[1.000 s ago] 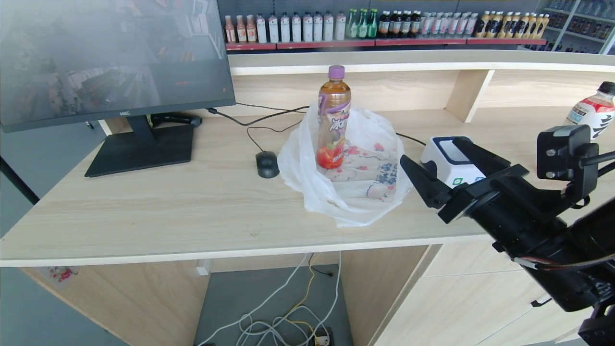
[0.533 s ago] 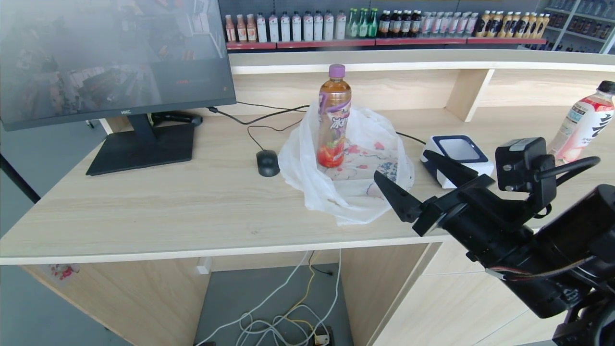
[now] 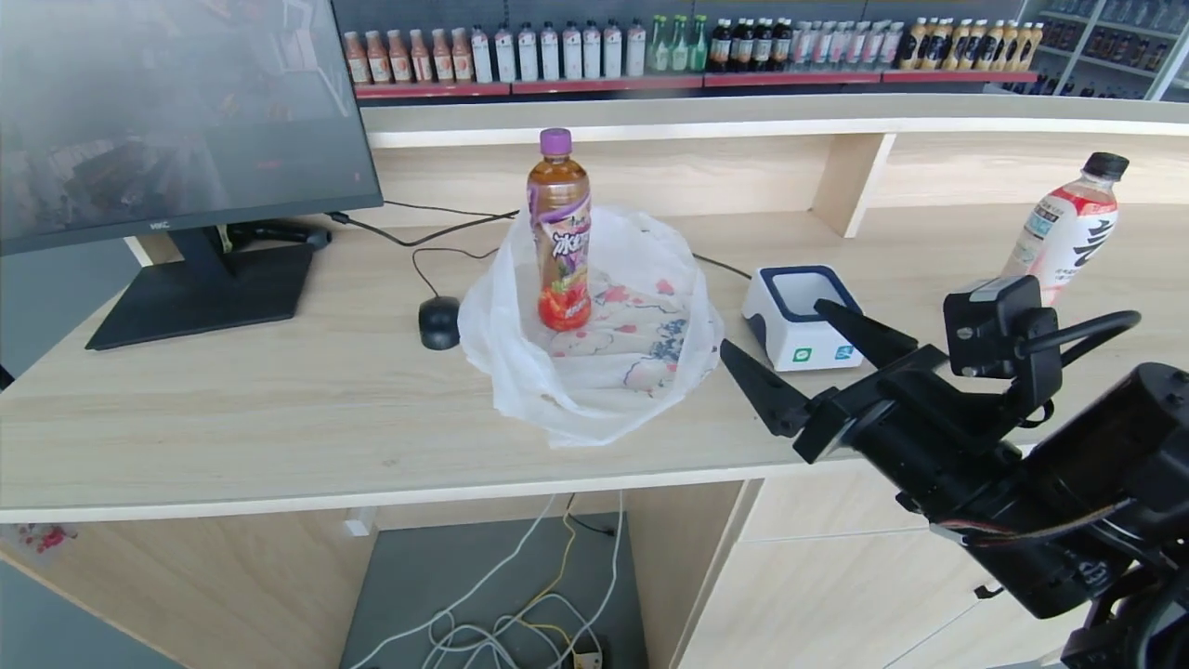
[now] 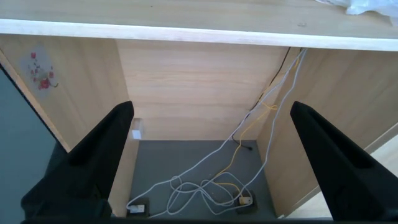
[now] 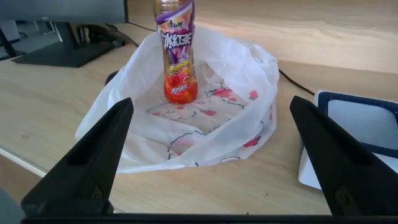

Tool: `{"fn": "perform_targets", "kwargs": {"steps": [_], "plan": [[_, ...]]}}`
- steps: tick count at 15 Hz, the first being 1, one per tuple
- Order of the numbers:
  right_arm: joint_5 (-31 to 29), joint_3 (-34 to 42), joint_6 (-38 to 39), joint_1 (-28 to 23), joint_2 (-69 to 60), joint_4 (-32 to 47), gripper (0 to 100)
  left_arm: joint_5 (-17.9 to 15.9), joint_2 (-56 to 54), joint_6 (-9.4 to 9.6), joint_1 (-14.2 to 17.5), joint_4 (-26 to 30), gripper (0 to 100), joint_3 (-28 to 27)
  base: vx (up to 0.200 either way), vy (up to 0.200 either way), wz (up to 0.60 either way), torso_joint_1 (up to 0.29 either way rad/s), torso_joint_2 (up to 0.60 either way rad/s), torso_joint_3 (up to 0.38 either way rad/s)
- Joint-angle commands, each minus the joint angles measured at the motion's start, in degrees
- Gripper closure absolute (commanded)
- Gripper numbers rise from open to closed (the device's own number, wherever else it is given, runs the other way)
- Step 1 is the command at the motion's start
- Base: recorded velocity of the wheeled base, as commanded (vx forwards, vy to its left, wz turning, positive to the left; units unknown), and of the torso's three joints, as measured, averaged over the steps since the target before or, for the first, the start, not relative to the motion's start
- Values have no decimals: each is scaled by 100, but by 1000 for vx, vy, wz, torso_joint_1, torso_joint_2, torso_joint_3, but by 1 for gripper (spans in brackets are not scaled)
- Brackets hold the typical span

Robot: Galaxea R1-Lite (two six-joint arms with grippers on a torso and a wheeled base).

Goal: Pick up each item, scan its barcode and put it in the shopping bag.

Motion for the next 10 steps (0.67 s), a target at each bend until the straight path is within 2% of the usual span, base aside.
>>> {"fn": "perform_targets", "kwargs": {"steps": [1, 3, 5, 10], "plan": [[-2, -50, -6, -23, -1, -9, 0, 0, 6, 1, 0, -2, 0, 0, 0, -200, 0, 2, 2, -2], [-213, -138, 12, -94, -19, -9, 0, 0, 6, -16, 0, -2, 0, 0, 0, -200, 0, 0, 0, 2], [-907, -121, 144, -102, -72, -9, 0, 0, 6, -16, 0, -2, 0, 0, 0, -200, 0, 5, 0, 0], [-986, -165, 187, -102, -10, -9, 0, 0, 6, -16, 0, -2, 0, 0, 0, -200, 0, 2, 0, 3]]}}
